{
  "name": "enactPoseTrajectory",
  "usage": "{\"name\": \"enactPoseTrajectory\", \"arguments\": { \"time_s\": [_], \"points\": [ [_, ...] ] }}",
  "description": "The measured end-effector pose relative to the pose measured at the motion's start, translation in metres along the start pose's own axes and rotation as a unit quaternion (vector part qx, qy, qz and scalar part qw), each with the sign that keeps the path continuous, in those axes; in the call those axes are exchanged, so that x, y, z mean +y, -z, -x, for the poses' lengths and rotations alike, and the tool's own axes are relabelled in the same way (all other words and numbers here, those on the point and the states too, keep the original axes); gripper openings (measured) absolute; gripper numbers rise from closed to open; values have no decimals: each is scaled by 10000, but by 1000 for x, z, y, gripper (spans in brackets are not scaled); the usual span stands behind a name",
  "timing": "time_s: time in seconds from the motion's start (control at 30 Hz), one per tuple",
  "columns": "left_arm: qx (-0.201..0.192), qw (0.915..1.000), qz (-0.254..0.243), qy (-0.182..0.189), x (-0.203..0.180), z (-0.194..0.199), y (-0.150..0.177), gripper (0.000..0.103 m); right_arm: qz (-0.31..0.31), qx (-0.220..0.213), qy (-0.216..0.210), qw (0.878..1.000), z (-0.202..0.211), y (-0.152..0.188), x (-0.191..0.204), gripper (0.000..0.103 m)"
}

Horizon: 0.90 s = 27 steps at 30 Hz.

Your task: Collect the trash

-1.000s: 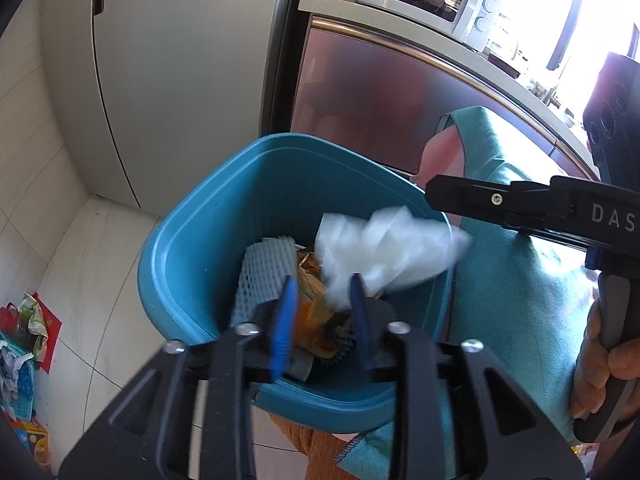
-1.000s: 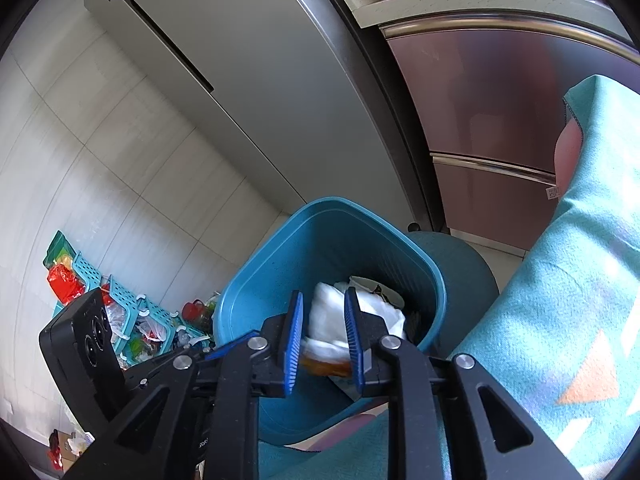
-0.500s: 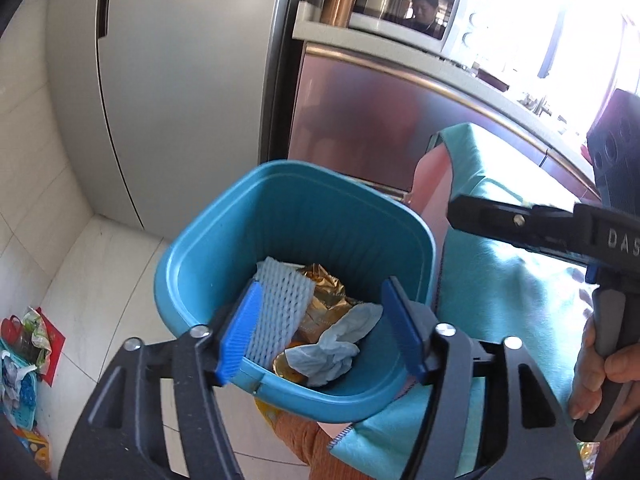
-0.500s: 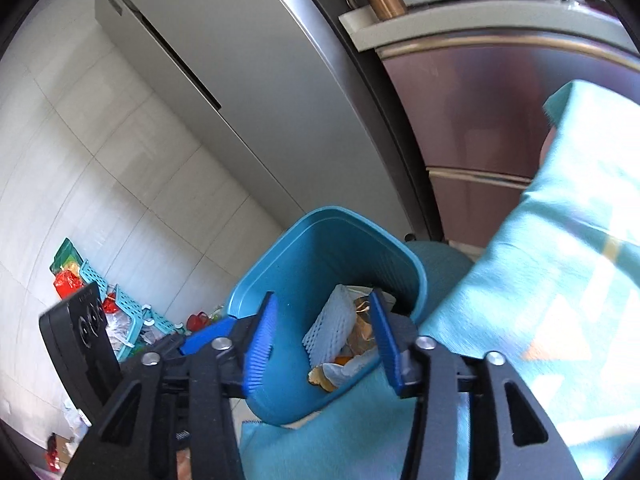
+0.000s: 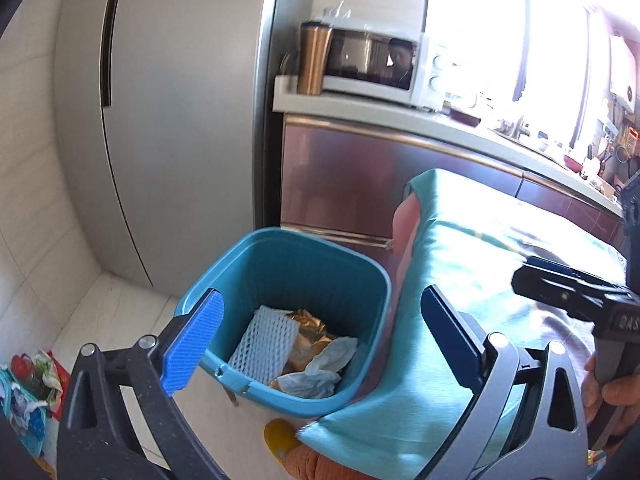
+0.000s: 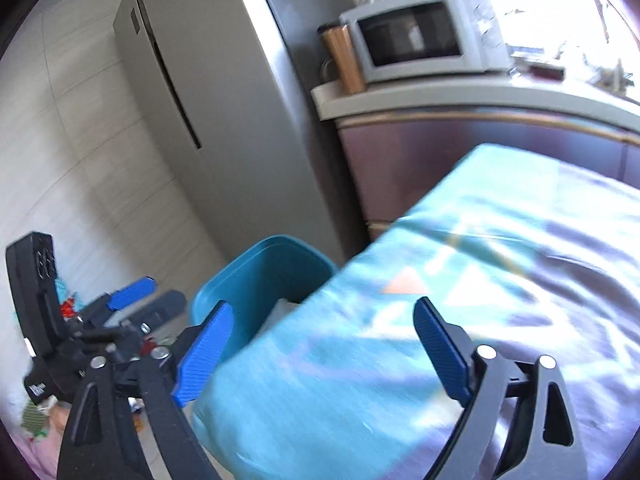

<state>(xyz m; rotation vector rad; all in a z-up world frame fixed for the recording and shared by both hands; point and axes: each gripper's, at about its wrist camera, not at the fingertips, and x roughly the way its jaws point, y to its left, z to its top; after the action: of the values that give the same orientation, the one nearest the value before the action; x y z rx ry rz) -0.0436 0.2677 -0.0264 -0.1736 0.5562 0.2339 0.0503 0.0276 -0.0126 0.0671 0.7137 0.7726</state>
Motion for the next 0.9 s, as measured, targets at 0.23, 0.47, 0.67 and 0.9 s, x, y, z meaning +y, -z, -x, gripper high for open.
{"name": "enactPoseTrajectory", "arguments": {
  "time_s": [0.23, 0.47, 0.67, 0.9],
  "points": [
    [-380, 9990, -112, 188, -32, 22, -1, 97, 200, -734, 833, 9936, 51, 20, -8, 96],
    [-822, 9961, -240, 208, -66, 47, 0, 97, 271, -1288, 1401, 9814, 90, 36, -12, 96],
    [-1079, 9932, -264, 341, -84, 65, 1, 97, 311, -1658, 1666, 9715, 120, 46, -10, 96],
    [-1212, 9906, -461, 424, -101, 75, 5, 97, 292, -1984, 1877, 9615, 145, 58, -10, 96]
  ]
}}
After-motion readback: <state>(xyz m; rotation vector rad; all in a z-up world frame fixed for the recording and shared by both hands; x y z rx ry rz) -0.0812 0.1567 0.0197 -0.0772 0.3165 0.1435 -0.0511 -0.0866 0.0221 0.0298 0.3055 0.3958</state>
